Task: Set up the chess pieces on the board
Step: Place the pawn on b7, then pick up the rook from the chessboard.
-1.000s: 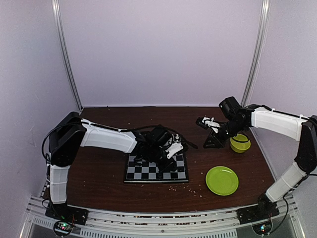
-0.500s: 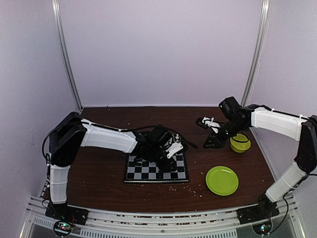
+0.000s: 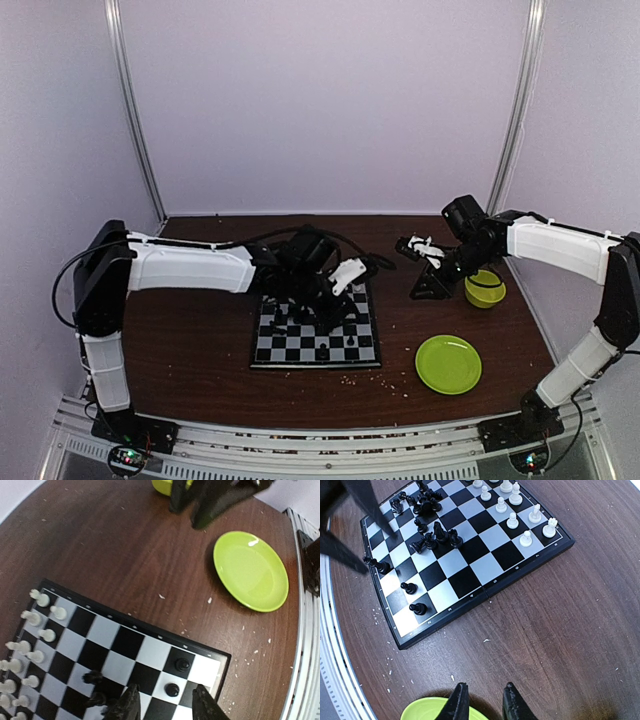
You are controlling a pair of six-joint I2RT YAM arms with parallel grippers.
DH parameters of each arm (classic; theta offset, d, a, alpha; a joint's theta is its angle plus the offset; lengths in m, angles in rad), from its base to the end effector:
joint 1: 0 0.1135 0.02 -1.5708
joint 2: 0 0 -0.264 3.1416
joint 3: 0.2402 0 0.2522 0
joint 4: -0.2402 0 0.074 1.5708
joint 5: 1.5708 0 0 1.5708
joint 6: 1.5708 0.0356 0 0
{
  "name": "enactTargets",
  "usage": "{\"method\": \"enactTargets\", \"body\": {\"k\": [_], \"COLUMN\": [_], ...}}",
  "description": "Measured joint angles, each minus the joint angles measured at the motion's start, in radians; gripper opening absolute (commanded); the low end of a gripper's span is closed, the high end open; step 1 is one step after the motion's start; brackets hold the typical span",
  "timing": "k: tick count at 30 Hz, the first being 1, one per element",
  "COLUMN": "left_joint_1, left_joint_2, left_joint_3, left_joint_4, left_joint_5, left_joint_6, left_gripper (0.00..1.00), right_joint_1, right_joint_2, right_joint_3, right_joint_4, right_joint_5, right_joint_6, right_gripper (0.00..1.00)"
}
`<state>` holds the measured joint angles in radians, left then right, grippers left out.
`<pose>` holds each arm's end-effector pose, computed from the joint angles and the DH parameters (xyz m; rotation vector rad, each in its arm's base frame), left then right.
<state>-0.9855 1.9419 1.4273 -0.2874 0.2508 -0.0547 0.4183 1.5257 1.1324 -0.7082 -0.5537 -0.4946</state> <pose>0.2324 -0.3666 0.2132 1.2283 2.1635 -0.7713 0.2707 0.1408 0.2458 -1.2890 2.2291 0.7060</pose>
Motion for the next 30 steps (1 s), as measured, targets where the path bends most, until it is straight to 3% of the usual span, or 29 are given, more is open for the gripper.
{"method": "enactTargets", "body": {"k": [8,19,30], "left_joint_1": [0.09,0.114,0.114], "left_joint_2": [-0.016,0.143,0.221], "left_joint_3": [0.04,0.145,0.19], "left_joint_4": [-0.011,-0.064,-0.1], "left_joint_5": [-0.081,-0.088,-0.074], "left_joint_6": [-0.047,-0.076,-0.074], "left_gripper": [0.41,0.43,0.3], "right_joint_1": [0.0,0.0,0.0], "right_joint_2": [0.0,0.0,0.002], "right_joint_3": [0.0,0.0,0.0], "right_joint_4": [-0.001,-0.004,-0.007], "right_joint_5": [0.0,0.0,0.0], "right_joint_6": [0.0,0.0,-0.004], "right_gripper": [0.24,0.24,0.24]}}
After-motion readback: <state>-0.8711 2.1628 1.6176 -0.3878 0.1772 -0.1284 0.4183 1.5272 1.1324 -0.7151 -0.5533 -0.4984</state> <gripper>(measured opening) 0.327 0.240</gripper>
